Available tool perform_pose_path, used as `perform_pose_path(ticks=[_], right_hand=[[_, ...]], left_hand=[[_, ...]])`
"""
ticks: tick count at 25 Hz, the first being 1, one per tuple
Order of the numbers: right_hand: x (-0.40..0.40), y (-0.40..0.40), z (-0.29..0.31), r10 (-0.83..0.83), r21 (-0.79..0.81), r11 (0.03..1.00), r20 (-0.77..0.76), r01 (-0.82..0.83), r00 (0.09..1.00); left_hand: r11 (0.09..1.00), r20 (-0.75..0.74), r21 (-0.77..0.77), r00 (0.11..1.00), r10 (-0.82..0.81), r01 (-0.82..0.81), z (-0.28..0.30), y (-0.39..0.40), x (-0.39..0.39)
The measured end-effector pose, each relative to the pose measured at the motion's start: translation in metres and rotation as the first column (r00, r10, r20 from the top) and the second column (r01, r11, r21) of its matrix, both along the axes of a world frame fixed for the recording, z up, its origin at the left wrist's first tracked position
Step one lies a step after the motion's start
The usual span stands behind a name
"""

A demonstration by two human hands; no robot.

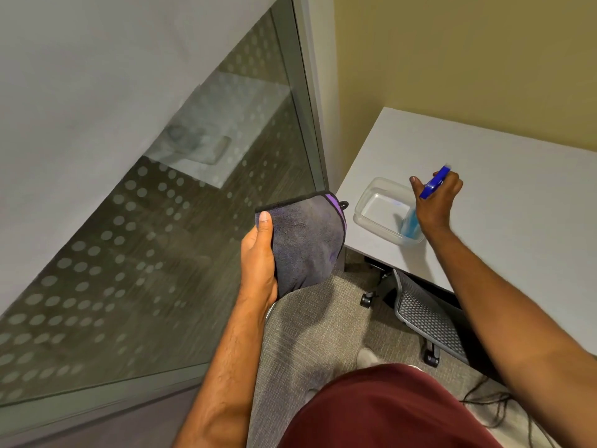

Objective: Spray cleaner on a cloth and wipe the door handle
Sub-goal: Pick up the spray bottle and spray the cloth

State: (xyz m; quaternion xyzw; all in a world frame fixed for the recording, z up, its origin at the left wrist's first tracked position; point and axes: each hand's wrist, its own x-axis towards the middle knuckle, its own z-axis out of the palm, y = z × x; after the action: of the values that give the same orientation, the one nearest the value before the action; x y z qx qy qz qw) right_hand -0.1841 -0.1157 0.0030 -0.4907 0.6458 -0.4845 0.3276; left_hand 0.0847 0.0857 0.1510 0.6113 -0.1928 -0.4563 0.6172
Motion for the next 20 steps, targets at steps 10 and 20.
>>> perform_pose_path(ticks=[10, 20], right_hand=[[-0.008, 0.006, -0.010, -0.001, 0.146, 0.989, 0.021, -0.002, 1.000], [-0.004, 0.056, 0.021, -0.177, -0.016, 0.984, 0.001, 0.177, 0.984]], left_hand=[[0.999, 0.018, 0.016, 0.999, -0.045, 0.044, -0.007, -0.010, -0.014], [0.996, 0.191, 0.065, 0.979, -0.067, 0.055, -0.013, -0.015, -0.013]])
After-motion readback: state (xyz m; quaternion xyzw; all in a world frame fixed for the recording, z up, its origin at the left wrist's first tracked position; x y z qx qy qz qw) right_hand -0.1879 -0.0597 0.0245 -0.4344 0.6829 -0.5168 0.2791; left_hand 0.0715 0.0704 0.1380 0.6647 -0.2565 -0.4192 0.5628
